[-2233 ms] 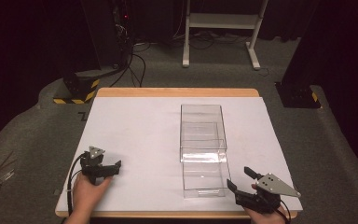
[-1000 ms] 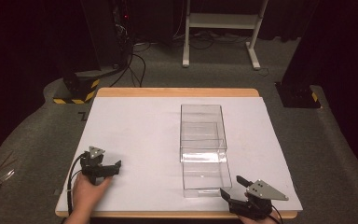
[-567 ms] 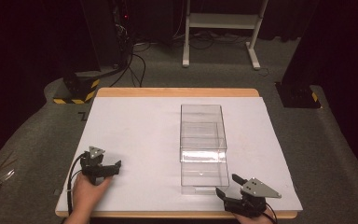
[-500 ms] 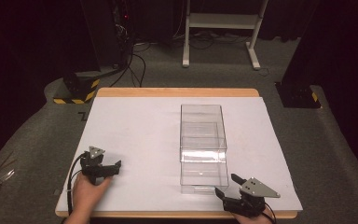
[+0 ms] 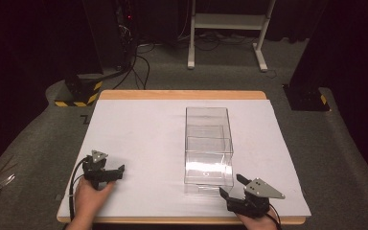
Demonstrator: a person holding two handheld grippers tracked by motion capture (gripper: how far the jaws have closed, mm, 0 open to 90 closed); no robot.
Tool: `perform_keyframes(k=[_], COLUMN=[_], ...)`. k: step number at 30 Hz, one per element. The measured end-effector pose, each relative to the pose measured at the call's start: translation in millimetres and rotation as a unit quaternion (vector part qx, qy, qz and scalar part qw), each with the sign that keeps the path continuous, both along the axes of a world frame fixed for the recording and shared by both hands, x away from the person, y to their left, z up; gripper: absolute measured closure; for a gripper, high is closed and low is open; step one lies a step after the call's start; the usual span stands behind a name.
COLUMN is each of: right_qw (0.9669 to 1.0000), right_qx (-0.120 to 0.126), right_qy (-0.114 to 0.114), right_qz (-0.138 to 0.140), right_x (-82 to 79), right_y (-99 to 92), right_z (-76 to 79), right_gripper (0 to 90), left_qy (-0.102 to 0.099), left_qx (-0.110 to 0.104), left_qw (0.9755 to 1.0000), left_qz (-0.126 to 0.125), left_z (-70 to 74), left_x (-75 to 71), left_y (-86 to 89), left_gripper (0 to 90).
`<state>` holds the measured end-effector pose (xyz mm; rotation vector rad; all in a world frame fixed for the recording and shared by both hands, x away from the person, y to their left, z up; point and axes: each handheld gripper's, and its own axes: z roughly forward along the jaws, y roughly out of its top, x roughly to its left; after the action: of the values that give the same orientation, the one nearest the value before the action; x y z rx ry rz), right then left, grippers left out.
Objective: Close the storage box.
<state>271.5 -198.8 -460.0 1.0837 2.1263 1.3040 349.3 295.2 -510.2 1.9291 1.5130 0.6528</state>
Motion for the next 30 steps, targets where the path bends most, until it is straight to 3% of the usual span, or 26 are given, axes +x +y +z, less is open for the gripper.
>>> perform_keyframes(k=[30], right_qw=[0.9998], right_qx=[-0.011], right_qy=[0.001], right_qz=[-0.017], right_x=[20.7], right_y=[0.2], right_z=[0.6], right_gripper=[22.7], left_qy=[0.000], left_qx=[0.000], left_qw=[1.0000], left_qz=[0.000], left_z=[0.0], left_x=[0.0], left_y=[0.0], left_gripper=[2.7])
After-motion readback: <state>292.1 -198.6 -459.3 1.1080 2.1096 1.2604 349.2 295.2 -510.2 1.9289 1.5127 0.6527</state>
